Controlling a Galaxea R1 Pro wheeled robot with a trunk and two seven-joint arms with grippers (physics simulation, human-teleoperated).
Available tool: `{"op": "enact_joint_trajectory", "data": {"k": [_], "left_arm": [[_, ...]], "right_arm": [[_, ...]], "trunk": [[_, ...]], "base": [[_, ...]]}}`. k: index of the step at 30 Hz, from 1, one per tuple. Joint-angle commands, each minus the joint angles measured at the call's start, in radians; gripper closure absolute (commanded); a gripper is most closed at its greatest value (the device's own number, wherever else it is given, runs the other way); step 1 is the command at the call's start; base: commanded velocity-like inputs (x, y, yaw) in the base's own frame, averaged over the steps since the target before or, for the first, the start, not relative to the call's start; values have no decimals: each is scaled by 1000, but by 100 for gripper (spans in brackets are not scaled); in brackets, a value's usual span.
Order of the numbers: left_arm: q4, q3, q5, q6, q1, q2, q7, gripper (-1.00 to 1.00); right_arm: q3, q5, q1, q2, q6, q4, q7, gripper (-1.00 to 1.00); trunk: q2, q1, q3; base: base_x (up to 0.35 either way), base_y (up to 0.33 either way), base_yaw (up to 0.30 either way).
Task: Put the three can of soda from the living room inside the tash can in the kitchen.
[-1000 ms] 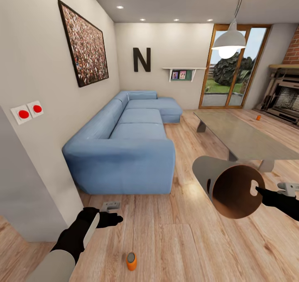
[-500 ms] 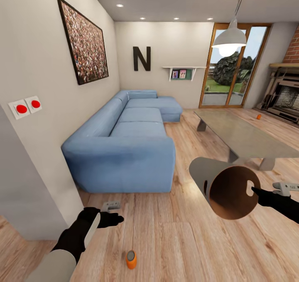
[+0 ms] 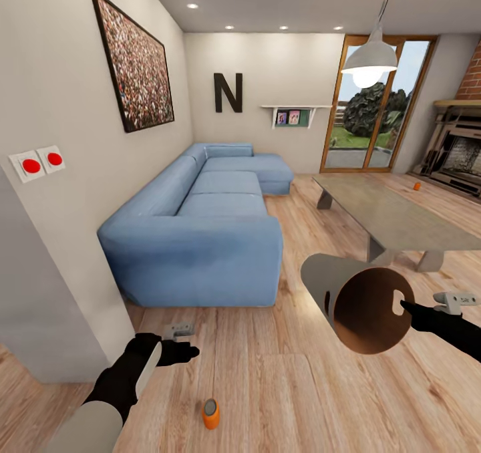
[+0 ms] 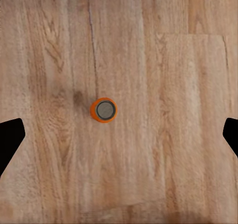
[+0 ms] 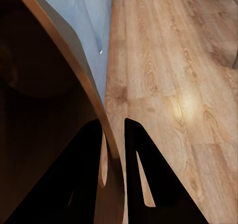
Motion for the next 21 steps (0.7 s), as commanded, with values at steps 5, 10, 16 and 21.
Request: {"op": "enact_joint_trajectory", "data": {"k": [5, 10, 16, 21], "left_arm": [[-2, 0, 7, -4, 1, 8, 0, -100], [-7, -1, 8, -17, 1, 9, 3, -100], [-18, -2, 8, -27, 0, 10, 2, -100], [-61, -1, 8, -54, -1, 9, 0, -100]], "right_arm": [[2, -21, -1, 0, 3, -1, 3, 100], [10, -19, -1, 14, 3, -1, 3, 100], [15, -19, -1, 24, 3, -1, -5, 100], [35, -18, -1, 27, 2, -1, -22, 100]], "trunk": [[-35, 19, -16], [-70, 38, -31], [-112, 61, -50], [-147, 81, -66]], "base": [[0, 0, 0], [0, 0, 0], [0, 0, 0], [0, 0, 0]]}}
